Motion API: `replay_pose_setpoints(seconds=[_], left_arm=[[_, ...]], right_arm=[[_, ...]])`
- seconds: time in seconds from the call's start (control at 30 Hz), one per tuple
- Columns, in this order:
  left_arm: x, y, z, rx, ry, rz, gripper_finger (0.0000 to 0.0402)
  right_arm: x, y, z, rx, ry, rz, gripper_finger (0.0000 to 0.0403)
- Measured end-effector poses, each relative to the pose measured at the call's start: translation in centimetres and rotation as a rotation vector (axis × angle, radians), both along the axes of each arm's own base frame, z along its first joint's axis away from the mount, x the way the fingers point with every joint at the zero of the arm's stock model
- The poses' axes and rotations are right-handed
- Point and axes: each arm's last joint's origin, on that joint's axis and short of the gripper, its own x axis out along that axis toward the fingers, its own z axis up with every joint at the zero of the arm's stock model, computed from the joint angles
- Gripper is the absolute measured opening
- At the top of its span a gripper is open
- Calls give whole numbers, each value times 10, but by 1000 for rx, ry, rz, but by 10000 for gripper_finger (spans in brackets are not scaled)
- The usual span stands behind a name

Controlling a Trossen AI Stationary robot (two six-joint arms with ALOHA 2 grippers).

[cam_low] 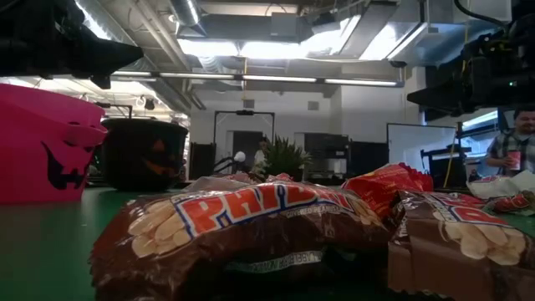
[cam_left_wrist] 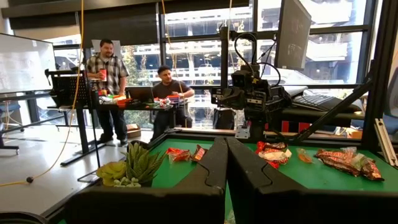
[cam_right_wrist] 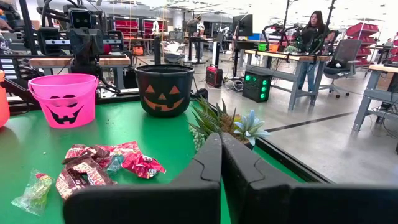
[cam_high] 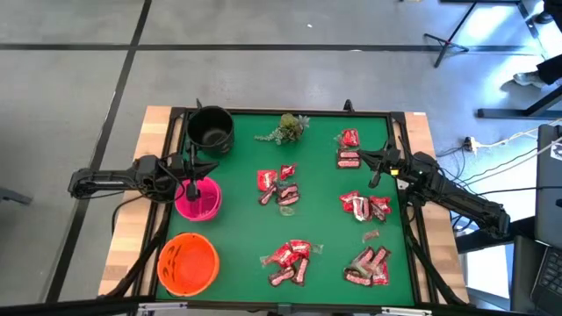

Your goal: Sort candy

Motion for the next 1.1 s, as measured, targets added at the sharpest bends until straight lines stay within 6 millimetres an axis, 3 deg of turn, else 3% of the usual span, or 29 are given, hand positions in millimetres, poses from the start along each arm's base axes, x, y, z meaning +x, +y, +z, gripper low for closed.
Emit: replay_pose_setpoints(seconds=[0.57, 0.77, 1.1], left_arm=[[0, 0, 0, 0, 0, 0, 0], [0, 0, 0, 0, 0, 0, 0], [0, 0, 0, 0, 0, 0, 0]], right_arm=[[0, 0, 0, -6, 2, 0, 1], [0, -1, 0, -195, 88, -42, 1], [0, -1, 0, -216, 98, -49, 1]])
